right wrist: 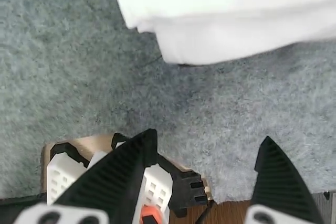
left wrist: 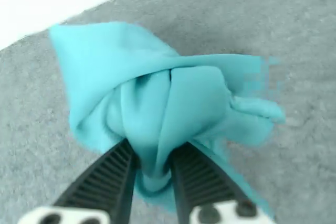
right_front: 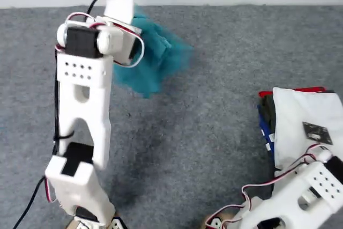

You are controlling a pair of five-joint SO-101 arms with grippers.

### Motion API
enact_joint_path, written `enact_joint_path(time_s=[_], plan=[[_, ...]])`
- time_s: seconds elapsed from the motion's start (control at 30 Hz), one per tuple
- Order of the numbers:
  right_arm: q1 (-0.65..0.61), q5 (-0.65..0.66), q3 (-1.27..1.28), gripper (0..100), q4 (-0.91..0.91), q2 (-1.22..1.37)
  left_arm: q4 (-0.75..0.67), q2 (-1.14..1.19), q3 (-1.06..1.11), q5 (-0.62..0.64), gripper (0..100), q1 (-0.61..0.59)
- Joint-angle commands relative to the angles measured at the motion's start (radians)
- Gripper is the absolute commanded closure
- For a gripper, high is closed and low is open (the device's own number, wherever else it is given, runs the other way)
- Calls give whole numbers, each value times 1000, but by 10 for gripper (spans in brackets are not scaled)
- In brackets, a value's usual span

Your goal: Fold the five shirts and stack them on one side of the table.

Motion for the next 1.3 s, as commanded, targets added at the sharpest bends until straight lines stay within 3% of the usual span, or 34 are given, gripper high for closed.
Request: enact_joint_path(time_s=[0.0,0.1,0.23,0.4,0.63,0.8,1.27], plan=[[7,9,8,692,-25,-15,21,-68,85,2,987,-6],[-10,12,8,692,-27,-15,21,-68,183,2,987,-21],[-153,11,9,692,-27,-15,8,-46,375,2,987,11],[-429,11,12,692,-27,-15,-94,115,756,-43,987,103],[-834,-52,44,692,-101,-13,14,290,786,-253,987,311],[-863,-69,66,692,-131,-13,20,466,797,-341,987,451],[-871,-75,109,692,-185,-5,20,537,763,-364,987,445]])
